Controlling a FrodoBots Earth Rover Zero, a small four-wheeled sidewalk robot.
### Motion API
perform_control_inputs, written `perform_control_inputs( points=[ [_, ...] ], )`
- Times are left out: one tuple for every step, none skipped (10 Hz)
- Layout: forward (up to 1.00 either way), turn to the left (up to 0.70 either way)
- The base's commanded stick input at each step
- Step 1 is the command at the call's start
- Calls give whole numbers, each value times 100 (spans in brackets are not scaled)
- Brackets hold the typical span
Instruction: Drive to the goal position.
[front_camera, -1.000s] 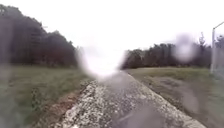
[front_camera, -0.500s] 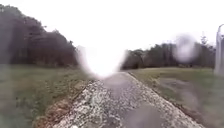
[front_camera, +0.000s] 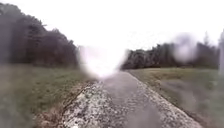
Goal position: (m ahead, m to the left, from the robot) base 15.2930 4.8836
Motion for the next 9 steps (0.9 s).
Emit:
perform_control_inputs(
  points=[
    [70, 0],
    [70, 0],
    [70, 0],
    [70, 0],
    [70, 0],
    [70, 0],
    [70, 0],
    [70, 0],
    [70, 0]
  ],
)
